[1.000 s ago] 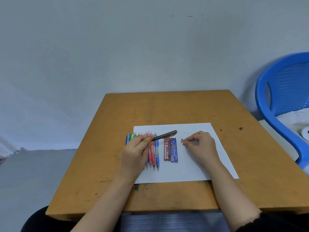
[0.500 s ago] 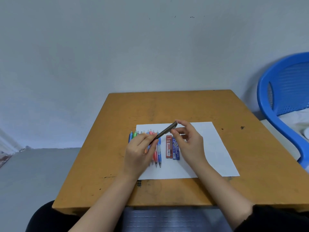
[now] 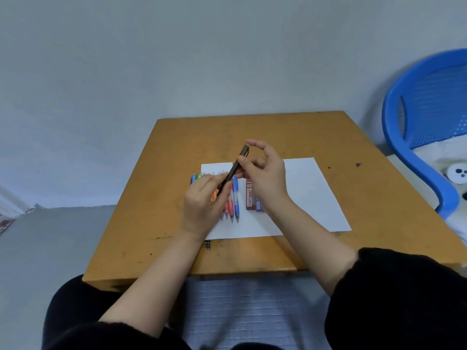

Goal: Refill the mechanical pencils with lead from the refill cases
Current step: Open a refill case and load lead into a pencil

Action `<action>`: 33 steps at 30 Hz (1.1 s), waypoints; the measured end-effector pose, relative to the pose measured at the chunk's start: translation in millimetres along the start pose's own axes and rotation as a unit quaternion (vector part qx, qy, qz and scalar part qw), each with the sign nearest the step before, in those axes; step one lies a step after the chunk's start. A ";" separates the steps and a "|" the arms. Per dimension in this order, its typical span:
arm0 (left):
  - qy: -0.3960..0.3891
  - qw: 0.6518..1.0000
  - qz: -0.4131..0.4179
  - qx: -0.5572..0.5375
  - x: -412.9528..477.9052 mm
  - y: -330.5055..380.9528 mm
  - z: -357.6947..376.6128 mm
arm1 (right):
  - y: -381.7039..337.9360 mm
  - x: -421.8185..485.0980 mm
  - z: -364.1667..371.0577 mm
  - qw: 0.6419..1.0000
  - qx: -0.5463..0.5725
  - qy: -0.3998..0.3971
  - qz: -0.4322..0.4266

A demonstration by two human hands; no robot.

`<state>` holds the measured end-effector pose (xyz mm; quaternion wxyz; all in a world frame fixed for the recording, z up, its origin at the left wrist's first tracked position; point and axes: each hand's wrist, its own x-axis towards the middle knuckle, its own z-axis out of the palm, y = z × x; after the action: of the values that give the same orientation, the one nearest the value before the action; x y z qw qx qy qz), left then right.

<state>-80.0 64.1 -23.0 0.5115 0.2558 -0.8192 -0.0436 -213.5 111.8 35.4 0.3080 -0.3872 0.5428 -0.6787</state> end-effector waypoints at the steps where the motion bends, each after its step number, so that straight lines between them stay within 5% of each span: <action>1: -0.004 1.000 -0.002 0.000 0.2 -0.2 0.4 | 0.2 0.2 -0.8 1.000 0.002 0.002 0.006; 10: -0.057 0.995 -0.084 0.017 2.0 0.2 1.6 | -8.8 16.6 -22.4 0.998 0.009 0.050 0.032; 22: -0.254 0.944 -0.133 0.163 1.5 -0.3 9.4 | -12.9 45.0 -71.6 0.982 -0.134 0.004 0.132; 33: -0.273 0.933 -0.150 0.179 3.5 1.5 8.0 | 5.6 48.1 -91.3 0.936 -0.295 -0.035 0.187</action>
<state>-88.6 62.2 -23.4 0.2017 0.4415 -0.8733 -0.0405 -316.6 115.7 29.0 0.3203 -0.3755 0.7704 -0.4036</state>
